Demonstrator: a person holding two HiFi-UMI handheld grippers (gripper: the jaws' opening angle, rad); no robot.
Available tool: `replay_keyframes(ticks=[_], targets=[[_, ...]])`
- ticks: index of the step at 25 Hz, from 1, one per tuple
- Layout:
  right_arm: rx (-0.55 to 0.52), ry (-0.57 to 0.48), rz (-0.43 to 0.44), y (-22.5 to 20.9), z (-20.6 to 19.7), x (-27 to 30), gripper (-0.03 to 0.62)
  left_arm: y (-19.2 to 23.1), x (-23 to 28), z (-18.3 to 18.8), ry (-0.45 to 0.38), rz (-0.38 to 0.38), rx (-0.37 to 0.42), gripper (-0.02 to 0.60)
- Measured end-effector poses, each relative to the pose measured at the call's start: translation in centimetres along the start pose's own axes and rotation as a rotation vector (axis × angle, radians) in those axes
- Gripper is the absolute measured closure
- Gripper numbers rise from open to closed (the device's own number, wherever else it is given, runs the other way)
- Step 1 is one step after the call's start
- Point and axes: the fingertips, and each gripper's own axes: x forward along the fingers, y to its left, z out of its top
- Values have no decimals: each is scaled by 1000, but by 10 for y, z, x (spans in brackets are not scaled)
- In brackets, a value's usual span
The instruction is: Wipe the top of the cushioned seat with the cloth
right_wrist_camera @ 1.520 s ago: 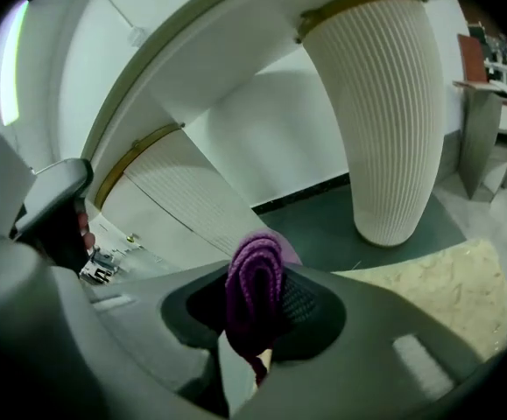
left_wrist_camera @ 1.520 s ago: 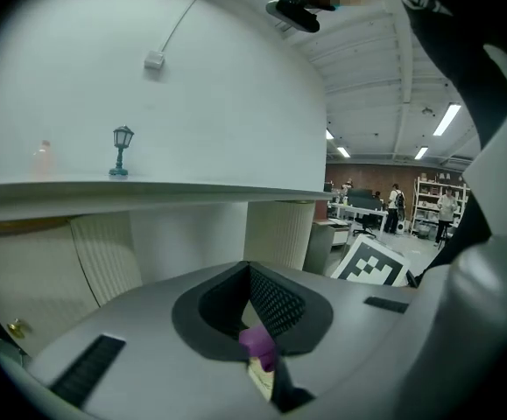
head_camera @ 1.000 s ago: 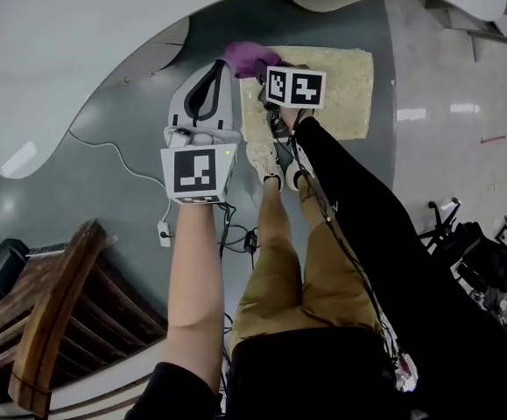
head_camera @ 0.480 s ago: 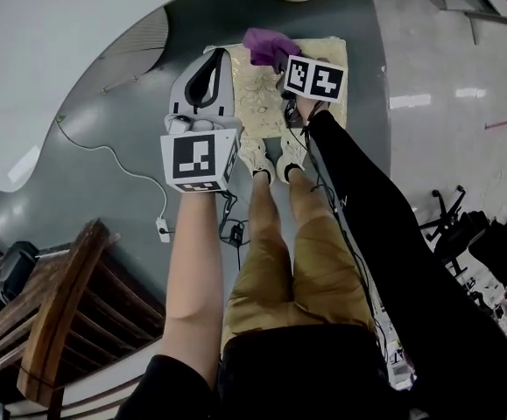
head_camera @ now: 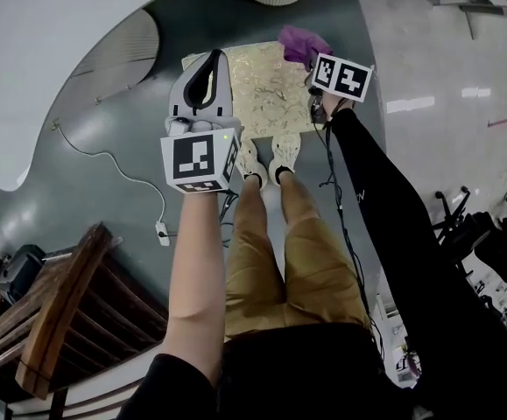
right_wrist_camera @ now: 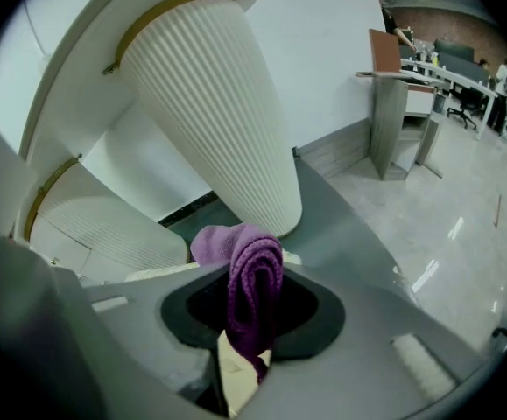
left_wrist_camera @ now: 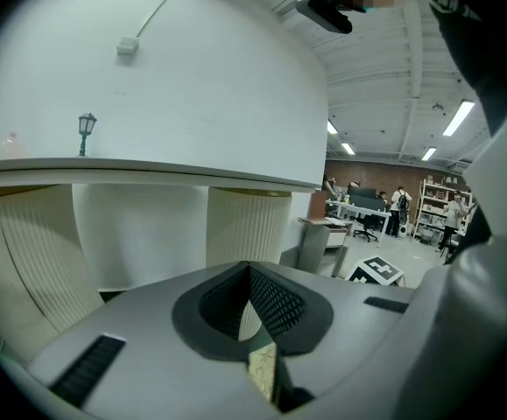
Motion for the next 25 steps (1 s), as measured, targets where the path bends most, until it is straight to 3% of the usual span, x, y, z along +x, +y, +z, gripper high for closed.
replay_keyframes(ticks=[7, 13, 19, 25], targets=[[-6, -38, -129, -62, 14, -39, 511, -7, 2, -7, 11, 31, 6, 575], [7, -100, -126, -58, 11, -61, 511, 4, -8, -25, 30, 22, 26, 575], [-21, -131, -39, 16, -10, -65, 511, 41, -38, -34, 35, 8, 36, 575], [-56, -104, 140, 151, -44, -46, 511, 88, -72, -39, 47, 17, 54, 575]])
